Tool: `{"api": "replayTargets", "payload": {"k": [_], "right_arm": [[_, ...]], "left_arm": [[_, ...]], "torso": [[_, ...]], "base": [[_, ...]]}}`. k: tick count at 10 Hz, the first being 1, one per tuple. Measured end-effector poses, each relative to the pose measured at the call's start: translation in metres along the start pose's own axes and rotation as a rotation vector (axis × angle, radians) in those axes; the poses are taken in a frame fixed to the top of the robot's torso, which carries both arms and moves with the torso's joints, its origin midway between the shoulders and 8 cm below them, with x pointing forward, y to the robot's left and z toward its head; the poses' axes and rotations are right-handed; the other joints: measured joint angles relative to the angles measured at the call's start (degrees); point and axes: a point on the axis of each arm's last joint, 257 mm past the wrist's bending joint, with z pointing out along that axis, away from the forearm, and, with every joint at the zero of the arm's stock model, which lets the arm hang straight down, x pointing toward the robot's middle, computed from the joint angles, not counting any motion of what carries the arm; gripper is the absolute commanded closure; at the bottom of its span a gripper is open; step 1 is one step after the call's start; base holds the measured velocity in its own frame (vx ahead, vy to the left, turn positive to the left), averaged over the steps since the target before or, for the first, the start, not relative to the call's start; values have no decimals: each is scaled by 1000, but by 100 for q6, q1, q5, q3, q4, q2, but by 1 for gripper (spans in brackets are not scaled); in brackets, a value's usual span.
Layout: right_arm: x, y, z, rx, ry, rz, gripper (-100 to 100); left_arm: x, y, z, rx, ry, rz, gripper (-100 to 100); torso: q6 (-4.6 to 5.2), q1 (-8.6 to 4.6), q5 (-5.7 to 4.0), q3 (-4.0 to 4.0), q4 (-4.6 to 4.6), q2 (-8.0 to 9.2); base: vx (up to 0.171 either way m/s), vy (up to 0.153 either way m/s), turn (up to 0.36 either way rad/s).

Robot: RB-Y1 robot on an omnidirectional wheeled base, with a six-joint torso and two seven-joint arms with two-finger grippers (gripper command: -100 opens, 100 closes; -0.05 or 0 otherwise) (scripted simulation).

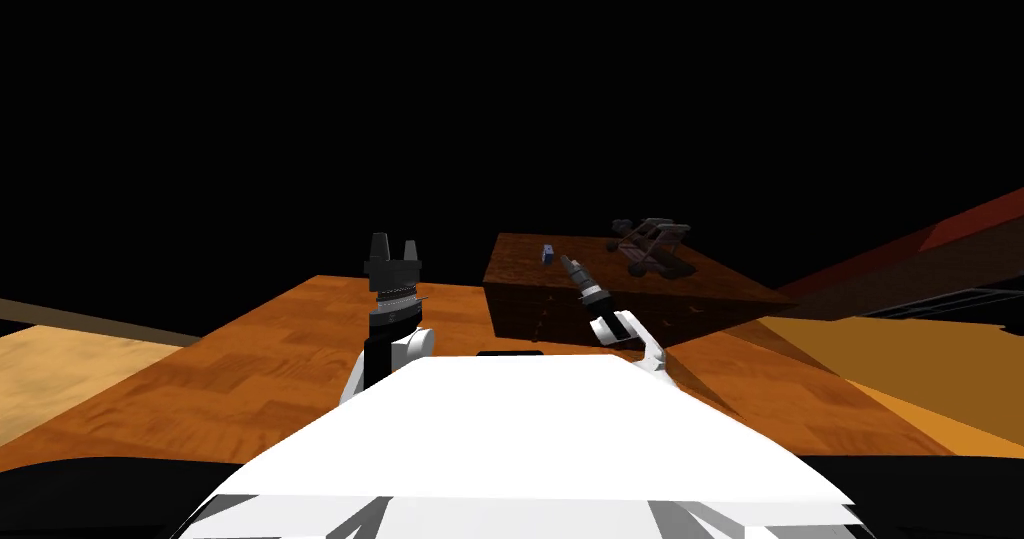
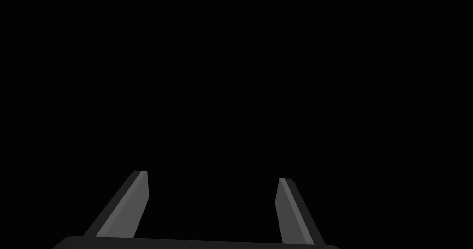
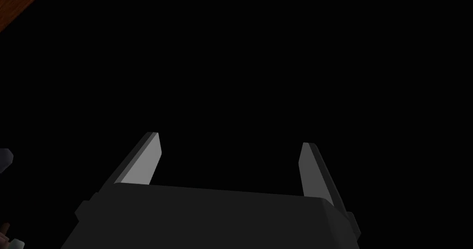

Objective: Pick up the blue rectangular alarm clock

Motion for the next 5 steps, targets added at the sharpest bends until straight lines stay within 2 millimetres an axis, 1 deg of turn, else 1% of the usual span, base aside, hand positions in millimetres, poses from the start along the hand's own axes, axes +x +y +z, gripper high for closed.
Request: {"api": "replayTargets", "payload": {"k": [1, 3, 4, 5], "right_arm": [[0, -17, 2, 30, 26, -46, -100], [4, -40, 1, 78, 59, -95, -100], [5, -51, 4, 101, 78, -136, -100], [9, -63, 2, 125, 92, -155, -100]], "left_arm": [[0, 0, 0, 0, 0, 0, 0], [0, 0, 0, 0, 0, 0, 0], [0, 0, 0, 0, 0, 0, 0], [0, 0, 0, 0, 0, 0, 0]], "torso": [[-1, -3, 0, 0, 0, -2], [0, -18, -4, -1, 0, -3], [-1, -12, -2, -2, 0, -4], [2, -21, -4, -1, 0, -1]], "base": [[14, 89, 22], [17, 92, 77], [12, 73, 26], [9, 69, 45]]}}
